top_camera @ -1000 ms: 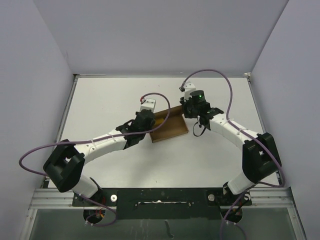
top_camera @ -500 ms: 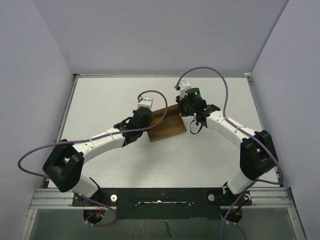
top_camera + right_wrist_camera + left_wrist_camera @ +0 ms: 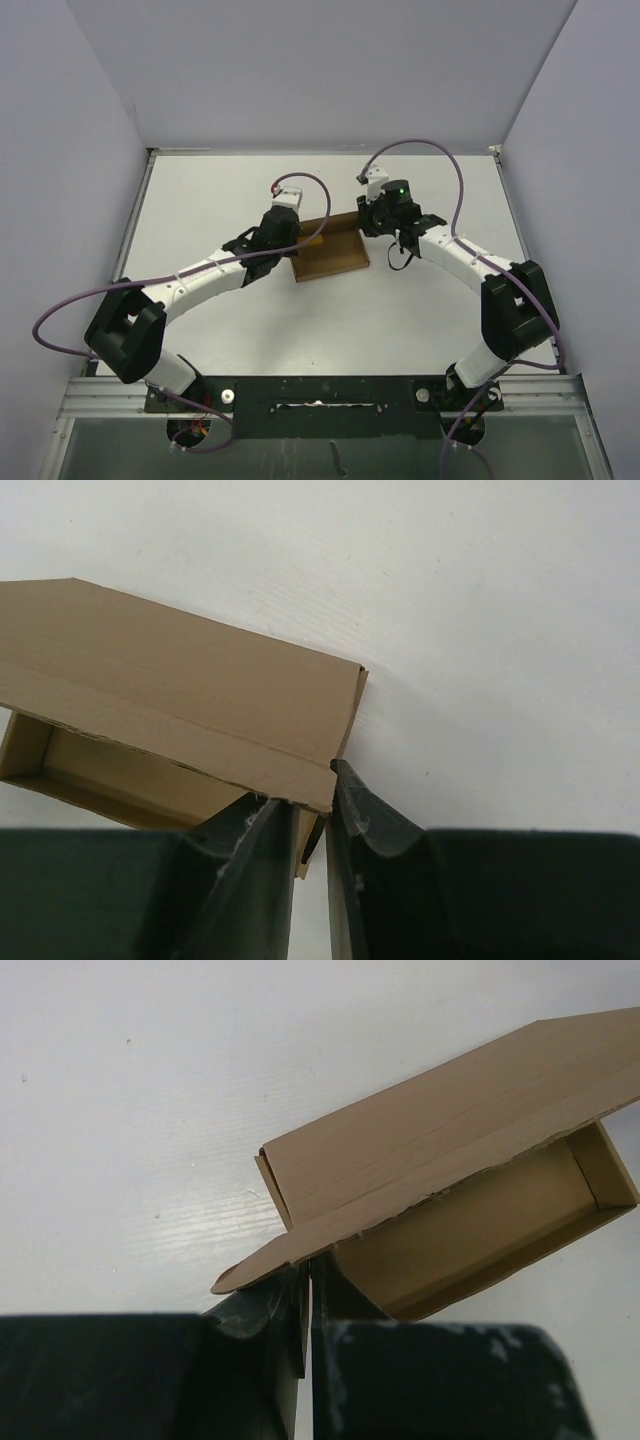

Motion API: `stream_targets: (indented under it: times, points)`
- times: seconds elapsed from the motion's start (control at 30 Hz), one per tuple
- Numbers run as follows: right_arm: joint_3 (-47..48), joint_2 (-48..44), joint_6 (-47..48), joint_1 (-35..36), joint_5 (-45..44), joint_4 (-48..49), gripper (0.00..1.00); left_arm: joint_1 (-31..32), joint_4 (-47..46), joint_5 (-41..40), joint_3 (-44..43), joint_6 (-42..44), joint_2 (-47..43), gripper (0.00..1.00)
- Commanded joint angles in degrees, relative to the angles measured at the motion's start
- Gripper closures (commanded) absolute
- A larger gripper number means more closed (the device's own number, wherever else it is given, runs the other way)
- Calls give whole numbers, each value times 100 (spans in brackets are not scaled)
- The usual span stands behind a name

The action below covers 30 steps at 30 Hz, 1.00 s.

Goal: Fold the paper box

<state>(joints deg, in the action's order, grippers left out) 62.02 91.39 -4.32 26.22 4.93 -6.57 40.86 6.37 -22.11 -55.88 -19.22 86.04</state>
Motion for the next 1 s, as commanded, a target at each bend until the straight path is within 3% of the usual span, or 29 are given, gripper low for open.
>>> stream_targets:
  times: [0.0, 0.53, 0.97]
  points:
    - [-70, -231, -544, 92, 1117, 242, 83, 75, -524, 723, -467, -50, 102, 100]
    - [-249, -272, -691, 25, 1129, -151, 84, 71, -221, 994, -626, -73, 220, 100]
    - [-370, -400, -282, 54, 834, -846, 83, 261, -319, 1085, -169, -286, 161, 100]
